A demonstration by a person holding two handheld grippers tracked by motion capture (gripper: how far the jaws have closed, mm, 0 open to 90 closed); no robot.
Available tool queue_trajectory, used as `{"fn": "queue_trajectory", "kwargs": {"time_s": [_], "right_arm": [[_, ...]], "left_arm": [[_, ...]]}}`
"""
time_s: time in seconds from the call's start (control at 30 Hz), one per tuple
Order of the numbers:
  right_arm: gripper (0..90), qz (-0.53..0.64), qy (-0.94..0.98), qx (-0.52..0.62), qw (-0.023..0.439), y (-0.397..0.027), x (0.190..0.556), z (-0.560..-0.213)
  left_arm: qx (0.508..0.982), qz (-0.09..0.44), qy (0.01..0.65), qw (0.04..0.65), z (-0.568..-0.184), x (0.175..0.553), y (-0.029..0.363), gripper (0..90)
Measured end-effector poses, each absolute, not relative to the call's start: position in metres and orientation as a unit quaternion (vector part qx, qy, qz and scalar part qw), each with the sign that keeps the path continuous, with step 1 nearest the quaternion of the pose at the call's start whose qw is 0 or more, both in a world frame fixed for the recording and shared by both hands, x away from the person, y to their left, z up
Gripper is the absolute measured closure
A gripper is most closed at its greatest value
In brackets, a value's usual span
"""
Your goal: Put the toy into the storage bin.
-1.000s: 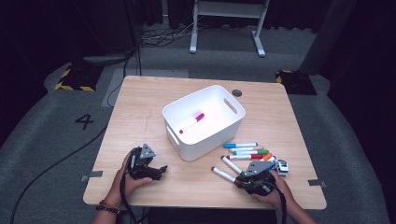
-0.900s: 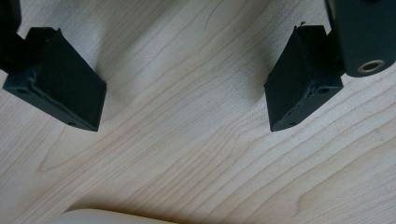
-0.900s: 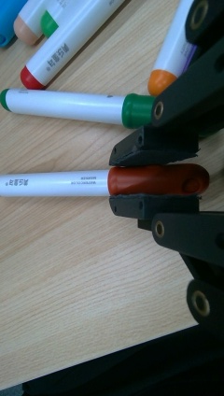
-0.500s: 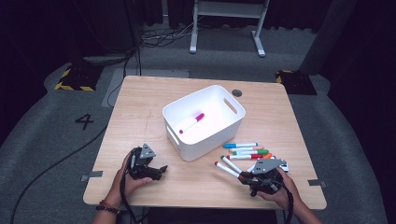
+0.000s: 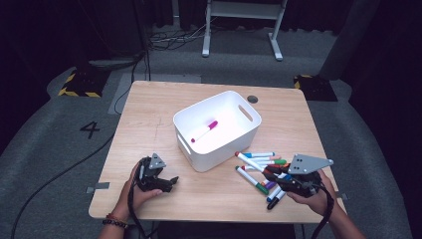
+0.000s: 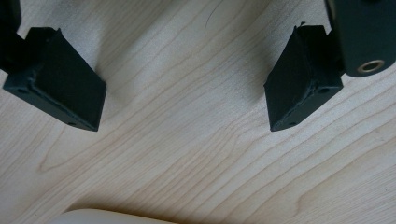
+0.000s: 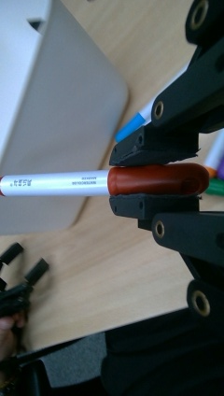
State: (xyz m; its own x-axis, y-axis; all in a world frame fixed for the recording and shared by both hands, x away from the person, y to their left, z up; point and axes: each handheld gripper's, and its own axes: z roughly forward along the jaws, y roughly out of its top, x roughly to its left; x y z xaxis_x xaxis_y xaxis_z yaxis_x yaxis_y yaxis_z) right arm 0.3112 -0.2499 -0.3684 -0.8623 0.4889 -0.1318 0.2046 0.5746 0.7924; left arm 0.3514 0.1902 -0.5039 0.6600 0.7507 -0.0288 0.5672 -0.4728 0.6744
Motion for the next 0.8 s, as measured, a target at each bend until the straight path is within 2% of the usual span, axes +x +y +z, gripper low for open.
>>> {"fn": "queue_trajectory", "kwargs": {"time_s": [0.43, 0.8], "right_arm": [[75.2, 0.436, 0.859, 0.183, 0.197, -0.213, 0.351, -0.323], [75.2, 0.414, 0.874, 0.18, 0.181, -0.159, 0.397, -0.317]], "left_arm": [[0.847, 0.139, 0.389, 0.335, -0.504, 0.352, 0.19, 12.8], [0.846, 0.14, 0.389, 0.336, -0.504, 0.352, 0.19, 12.8]]}}
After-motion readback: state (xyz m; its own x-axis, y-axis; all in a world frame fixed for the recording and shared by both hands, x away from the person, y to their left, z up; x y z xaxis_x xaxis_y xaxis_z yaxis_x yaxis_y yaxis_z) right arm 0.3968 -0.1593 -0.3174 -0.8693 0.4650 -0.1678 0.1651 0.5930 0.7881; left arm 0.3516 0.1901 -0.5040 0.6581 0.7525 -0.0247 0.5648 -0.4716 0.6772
